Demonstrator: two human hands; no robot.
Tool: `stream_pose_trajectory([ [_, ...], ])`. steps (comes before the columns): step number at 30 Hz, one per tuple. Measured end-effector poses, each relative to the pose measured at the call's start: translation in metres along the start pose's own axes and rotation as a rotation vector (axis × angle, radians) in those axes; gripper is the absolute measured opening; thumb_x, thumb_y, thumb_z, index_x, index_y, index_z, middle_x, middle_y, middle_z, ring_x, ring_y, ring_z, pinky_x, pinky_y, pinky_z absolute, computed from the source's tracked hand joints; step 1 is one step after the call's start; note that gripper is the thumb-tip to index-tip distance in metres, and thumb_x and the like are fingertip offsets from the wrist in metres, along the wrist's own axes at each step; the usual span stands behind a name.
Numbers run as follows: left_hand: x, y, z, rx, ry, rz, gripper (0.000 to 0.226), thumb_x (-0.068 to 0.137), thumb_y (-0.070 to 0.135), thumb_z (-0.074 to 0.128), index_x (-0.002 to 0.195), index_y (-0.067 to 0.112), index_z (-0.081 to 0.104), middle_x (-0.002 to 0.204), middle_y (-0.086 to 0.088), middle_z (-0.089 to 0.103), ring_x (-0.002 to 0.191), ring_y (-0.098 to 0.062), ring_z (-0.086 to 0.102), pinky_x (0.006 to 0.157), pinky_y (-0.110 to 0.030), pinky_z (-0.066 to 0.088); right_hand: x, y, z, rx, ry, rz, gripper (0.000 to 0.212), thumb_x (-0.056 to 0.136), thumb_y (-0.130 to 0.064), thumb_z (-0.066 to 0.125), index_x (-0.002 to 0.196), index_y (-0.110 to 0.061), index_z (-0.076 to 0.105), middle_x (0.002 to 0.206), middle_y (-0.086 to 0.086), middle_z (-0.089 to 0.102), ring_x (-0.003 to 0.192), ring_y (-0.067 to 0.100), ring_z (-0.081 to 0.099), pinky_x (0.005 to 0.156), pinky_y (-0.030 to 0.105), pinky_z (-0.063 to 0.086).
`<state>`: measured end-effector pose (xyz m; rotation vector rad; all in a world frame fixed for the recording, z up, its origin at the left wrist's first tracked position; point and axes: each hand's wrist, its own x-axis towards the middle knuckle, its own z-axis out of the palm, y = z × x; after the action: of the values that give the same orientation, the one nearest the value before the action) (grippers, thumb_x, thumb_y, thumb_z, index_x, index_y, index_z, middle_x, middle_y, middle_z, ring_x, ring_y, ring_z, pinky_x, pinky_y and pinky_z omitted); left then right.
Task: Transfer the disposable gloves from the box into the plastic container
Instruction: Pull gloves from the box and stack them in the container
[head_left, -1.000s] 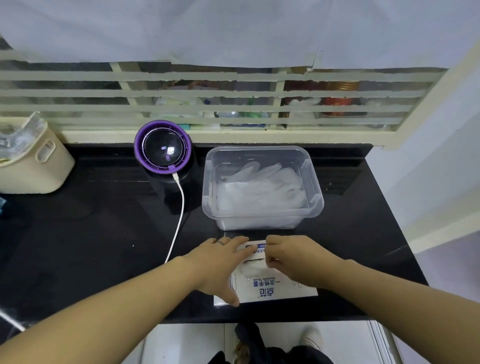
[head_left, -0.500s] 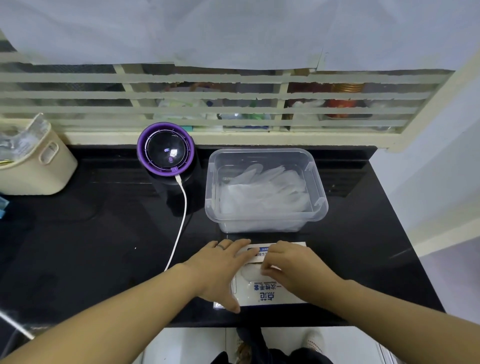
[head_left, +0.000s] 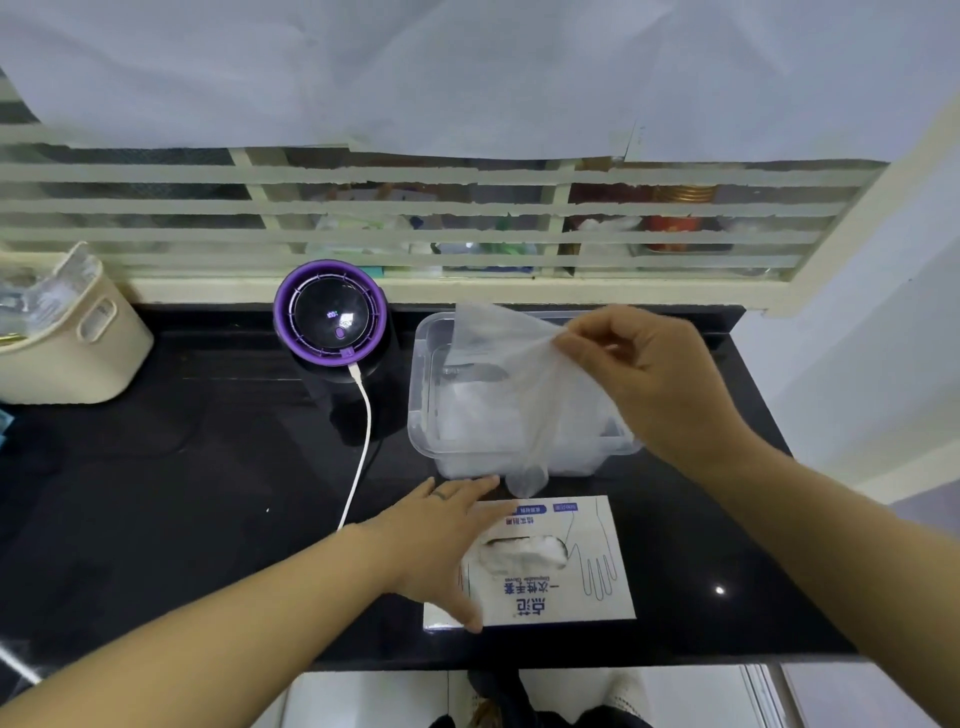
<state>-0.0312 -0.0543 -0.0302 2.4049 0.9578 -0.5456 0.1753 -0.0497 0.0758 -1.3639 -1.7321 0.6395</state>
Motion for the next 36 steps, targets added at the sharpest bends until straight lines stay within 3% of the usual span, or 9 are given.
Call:
stream_pose_trajectory([
  [5, -0.028, -0.012, -0.079, -0.706, 0.101, -0.002, 0.074, 0.07, 0.054, 0.074, 0.135, 0.042, 0.041, 0.133, 0.021, 0.054, 0.119, 0.005, 0.052, 0.107, -0.025, 0.04, 0.016, -0.008, -0.017, -0.187, -0.159, -0.13, 0.013, 0.089, -0.018, 0.061, 0.099, -0.019, 0.069, 0.086, -0.016, 0.061, 0.081, -0.005, 0.058, 0.079, 0.004, 0.043],
  [10, -0.029, -0.013, -0.114, -1.419, 0.282, 0.108, 0.038, 0.084, 0.041, 0.052, 0.112, 0.02, 0.065, 0.112, 0.001, 0.07, 0.108, -0.019, 0.065, 0.099, -0.034, 0.049, 0.028, -0.011, -0.005, -0.362, -0.182, -0.334, 0.017, 0.089, -0.015, 0.063, 0.102, -0.01, 0.072, 0.093, -0.004, 0.066, 0.082, 0.006, 0.058, 0.078, 0.011, 0.046],
  [13, -0.018, -0.005, -0.12, -1.489, 0.467, 0.078, 0.023, 0.095, 0.028, 0.057, 0.101, 0.009, 0.067, 0.095, -0.008, 0.067, 0.097, -0.021, 0.064, 0.094, -0.035, 0.052, 0.036, -0.011, 0.001, -0.419, -0.178, -0.39, 0.017, 0.09, -0.016, 0.063, 0.103, -0.01, 0.072, 0.094, 0.003, 0.069, 0.083, 0.015, 0.062, 0.076, 0.029, 0.054],
  [16, -0.012, -0.004, -0.132, -1.573, 0.637, 0.091, 0.015, 0.097, 0.013, 0.05, 0.095, 0.004, 0.061, 0.092, -0.012, 0.066, 0.091, -0.02, 0.065, 0.086, -0.031, 0.054, 0.044, -0.007, 0.0, -0.329, -0.165, -0.327, 0.026, 0.091, -0.019, 0.061, 0.115, -0.012, 0.067, 0.104, -0.003, 0.064, 0.091, 0.014, 0.061, 0.083, 0.03, 0.053],
  [19, -0.013, -0.005, -0.142, -1.714, 0.687, 0.191, 0.014, 0.097, 0.007, 0.046, 0.087, 0.003, 0.055, 0.1, -0.014, 0.07, 0.089, -0.02, 0.07, 0.08, -0.029, 0.058, 0.048, 0.003, -0.006, -0.03, -0.1, 0.136, 0.033, 0.092, -0.034, 0.056, 0.122, -0.022, 0.057, 0.114, -0.01, 0.058, 0.098, 0.006, 0.057, 0.086, 0.023, 0.051],
  [21, -0.013, -0.008, -0.148, -1.803, 0.711, 0.26, 0.022, 0.095, 0.004, 0.044, 0.075, 0.007, 0.053, 0.112, -0.014, 0.069, 0.097, -0.026, 0.069, 0.081, -0.03, 0.058, 0.048, 0.015, -0.006, 0.355, -0.097, 0.57, 0.033, 0.09, -0.044, 0.054, 0.114, -0.023, 0.055, 0.12, 0.007, 0.06, 0.103, 0.017, 0.059, 0.088, 0.032, 0.052],
  [24, -0.008, -0.016, -0.152, -1.892, 0.724, 0.329, 0.023, 0.09, 0.002, 0.046, 0.072, 0.008, 0.059, 0.123, -0.012, 0.065, 0.102, -0.03, 0.068, 0.081, -0.032, 0.058, 0.044, 0.031, -0.004, 0.927, -0.193, 0.906, 0.071, 0.079, -0.059, 0.052, 0.134, -0.016, 0.042, 0.127, 0.02, 0.056, 0.115, 0.034, 0.056, 0.096, 0.045, 0.047],
  [30, 0.0, -0.035, -0.144, -2.003, 0.713, 0.274, 0.018, 0.089, 0.003, 0.045, 0.103, 0.001, 0.055, 0.118, -0.012, 0.068, 0.088, -0.023, 0.072, 0.068, -0.027, 0.058, 0.058, 0.037, -0.015, 1.478, -0.123, 0.71, 0.088, 0.082, -0.068, 0.042, 0.145, -0.008, 0.029, 0.13, 0.017, 0.058, 0.12, 0.036, 0.055, 0.101, 0.053, 0.041],
  [36, 0.006, -0.04, -0.139, -2.046, 0.559, 0.191, 0.034, 0.091, 0.005, 0.037, 0.116, -0.003, 0.06, 0.107, -0.021, 0.069, 0.085, -0.022, 0.071, 0.074, -0.026, 0.059, 0.075, 0.039, -0.016, 1.052, -0.26, 0.625, 0.073, 0.082, -0.06, 0.051, 0.145, -0.03, 0.028, 0.126, 0.013, 0.062, 0.114, 0.03, 0.06, 0.094, 0.041, 0.051],
])
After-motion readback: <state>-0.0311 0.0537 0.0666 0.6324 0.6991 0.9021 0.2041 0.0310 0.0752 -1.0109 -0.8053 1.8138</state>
